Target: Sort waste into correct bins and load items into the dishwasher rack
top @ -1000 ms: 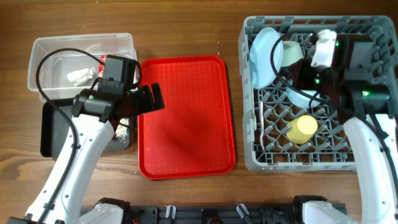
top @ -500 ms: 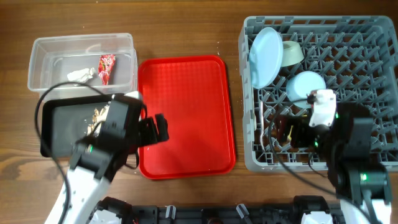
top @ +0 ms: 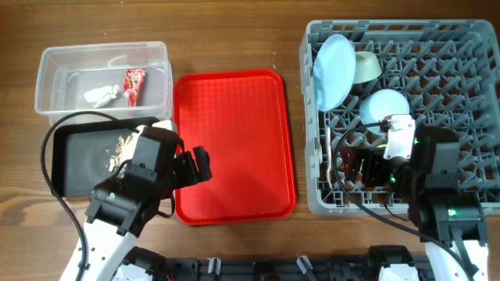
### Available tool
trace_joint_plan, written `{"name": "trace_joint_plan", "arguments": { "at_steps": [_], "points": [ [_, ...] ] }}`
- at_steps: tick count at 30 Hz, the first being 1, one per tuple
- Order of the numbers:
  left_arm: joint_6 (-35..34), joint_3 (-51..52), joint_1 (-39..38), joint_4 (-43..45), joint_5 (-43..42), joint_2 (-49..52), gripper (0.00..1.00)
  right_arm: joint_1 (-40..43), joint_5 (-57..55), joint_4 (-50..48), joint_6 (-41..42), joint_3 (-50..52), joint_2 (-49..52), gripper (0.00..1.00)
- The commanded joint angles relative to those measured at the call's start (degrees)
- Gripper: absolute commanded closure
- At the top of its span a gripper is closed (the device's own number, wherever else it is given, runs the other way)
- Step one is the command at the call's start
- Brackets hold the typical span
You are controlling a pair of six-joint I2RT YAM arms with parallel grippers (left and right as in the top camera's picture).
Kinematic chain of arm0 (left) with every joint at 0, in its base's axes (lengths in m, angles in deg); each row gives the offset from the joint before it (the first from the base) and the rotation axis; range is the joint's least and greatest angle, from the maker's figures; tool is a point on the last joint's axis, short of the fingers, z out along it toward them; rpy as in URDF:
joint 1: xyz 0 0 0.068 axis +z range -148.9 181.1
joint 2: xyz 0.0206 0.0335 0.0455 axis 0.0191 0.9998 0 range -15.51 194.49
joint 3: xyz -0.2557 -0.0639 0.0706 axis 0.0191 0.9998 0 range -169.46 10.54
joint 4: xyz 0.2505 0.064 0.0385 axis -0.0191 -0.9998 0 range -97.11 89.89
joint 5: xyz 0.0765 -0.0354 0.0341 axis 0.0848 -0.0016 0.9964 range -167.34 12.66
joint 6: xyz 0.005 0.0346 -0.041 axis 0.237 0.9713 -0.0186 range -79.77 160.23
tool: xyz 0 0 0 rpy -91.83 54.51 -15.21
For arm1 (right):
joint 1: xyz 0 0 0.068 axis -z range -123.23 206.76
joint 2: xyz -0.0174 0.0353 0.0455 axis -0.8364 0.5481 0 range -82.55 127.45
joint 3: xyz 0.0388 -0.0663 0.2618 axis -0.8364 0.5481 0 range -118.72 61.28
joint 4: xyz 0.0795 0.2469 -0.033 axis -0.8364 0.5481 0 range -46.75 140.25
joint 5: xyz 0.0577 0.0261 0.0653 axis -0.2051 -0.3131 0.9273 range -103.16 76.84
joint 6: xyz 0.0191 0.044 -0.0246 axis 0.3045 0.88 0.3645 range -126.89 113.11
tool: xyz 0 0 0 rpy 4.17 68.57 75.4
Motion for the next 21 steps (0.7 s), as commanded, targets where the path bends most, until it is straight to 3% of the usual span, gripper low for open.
{"name": "trace_joint_plan", "arguments": {
  "at_steps": [1,6,12,18,21],
  "points": [
    [-0.8,0.3,-0.3,0.0,1.0,0.8,0.0,-0.4,-1.4,-1.2,-2.2,0.7,-4.2,0.0],
    [-0.8,0.3,-0.3,0.0,1.0,0.8,0.0,-0.9,-1.4,-10.4,-4.6,7.8,-22.7,0.0],
    [-0.8,0.3,-0.3,0.0,1.0,0.8,0.0,-0.9,-1.4,-27.0,-4.5,27.0,-43.3,0.0],
    [-0.8,0.3,-0.3,0.0,1.0,0.8,0.0,-0.9,-7.1,-48.3,-4.7,40.6,-46.2,0.0],
    [-0.8,0.3,-0.3,0.0,1.0,0.8,0.0,-0.9,-13.7,-51.2,-4.7,45.4,-46.2,0.0]
  ]
}}
